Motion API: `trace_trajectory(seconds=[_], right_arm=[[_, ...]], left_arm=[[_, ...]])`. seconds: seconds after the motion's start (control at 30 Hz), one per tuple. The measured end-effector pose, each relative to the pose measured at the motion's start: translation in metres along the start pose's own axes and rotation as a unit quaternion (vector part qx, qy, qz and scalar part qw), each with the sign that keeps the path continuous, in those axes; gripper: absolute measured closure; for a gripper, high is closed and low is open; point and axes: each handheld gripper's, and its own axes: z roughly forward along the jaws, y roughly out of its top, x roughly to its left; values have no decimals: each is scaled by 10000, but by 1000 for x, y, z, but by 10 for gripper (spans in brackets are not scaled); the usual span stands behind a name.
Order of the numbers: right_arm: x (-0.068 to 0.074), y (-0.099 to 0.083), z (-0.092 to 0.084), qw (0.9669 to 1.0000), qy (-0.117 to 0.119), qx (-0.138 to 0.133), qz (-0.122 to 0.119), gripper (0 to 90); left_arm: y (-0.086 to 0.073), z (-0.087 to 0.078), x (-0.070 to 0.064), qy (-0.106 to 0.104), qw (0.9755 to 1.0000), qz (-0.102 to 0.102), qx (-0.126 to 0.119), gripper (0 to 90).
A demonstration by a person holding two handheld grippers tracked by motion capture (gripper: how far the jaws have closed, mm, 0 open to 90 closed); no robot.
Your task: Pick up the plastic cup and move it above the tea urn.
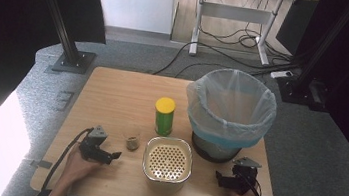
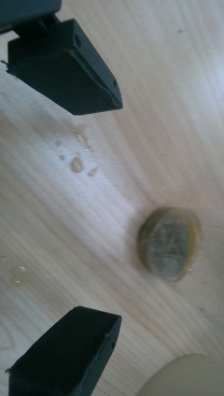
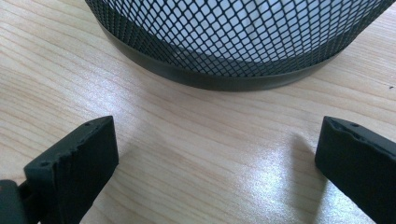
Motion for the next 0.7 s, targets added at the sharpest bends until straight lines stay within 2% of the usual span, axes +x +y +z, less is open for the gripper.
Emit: trace_trajectory(seconds=[0.27, 0.7], right_arm=[[0, 0, 0, 10000, 0, 0, -1, 0], [0, 0, 0, 10000, 0, 0, -1, 0]], left_arm=[[17, 3, -1, -163, 9998, 42, -138, 16], [32, 14, -2, -209, 9994, 155, -219, 35]])
